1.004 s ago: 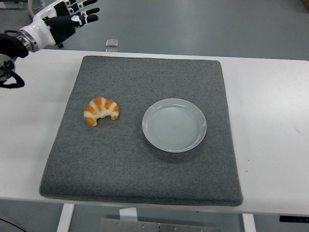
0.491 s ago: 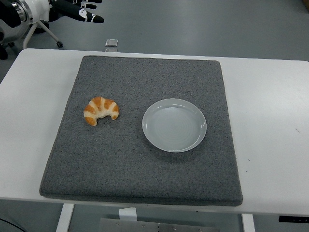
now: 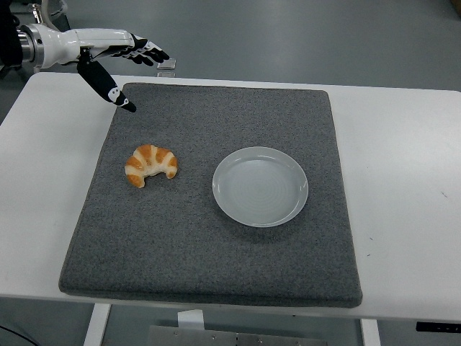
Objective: Place the bread on the plate
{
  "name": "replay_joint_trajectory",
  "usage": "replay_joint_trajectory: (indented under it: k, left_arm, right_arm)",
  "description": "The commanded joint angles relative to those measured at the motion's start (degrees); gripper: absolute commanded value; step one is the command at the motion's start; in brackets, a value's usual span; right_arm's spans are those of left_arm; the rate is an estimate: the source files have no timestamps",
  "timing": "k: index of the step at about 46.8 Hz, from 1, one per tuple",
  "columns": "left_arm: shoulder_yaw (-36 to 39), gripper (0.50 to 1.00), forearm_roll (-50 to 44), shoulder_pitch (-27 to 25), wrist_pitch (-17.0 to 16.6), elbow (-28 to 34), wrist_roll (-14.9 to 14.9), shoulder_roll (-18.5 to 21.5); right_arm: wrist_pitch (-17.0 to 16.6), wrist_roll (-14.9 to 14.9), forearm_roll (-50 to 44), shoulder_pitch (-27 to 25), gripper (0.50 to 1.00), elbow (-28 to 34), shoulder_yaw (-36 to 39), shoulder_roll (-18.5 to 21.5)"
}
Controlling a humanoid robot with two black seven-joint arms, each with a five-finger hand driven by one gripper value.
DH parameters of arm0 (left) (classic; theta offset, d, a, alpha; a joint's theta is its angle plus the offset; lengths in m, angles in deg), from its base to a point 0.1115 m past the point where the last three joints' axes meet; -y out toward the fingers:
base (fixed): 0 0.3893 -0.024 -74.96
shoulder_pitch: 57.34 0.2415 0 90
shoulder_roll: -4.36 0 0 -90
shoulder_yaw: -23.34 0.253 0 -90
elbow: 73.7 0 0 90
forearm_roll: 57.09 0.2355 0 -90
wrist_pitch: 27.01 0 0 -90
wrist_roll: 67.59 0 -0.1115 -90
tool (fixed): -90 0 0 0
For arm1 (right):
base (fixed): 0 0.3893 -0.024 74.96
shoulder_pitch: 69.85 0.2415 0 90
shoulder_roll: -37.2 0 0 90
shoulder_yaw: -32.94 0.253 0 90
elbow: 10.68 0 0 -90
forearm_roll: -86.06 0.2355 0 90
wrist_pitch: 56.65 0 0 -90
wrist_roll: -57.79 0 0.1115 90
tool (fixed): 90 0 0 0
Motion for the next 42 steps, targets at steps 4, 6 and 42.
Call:
replay_joint_trajectory:
  k: [4, 6, 42]
  left_arm:
    - [-0.18, 0.984, 2.48, 0.88, -0.09, -0.01, -0.18, 0.36]
    - [-0.35, 0.984, 2.48, 1.23, -0.36, 0.08, -0.26, 0.54]
    - [-6.07, 0.984, 2.22, 23.82, -17.93, 2.45, -2.73, -3.06]
  right_arm:
    - [0.0, 0.0, 0.0, 0.0, 0.93, 0.0, -0.08, 0.0]
    - [0.0, 0.0, 0.0, 0.0, 0.93, 0.0, 0.01, 0.0]
    - [0.0, 0.0, 0.0, 0.0, 0.93, 0.0, -0.08, 0.0]
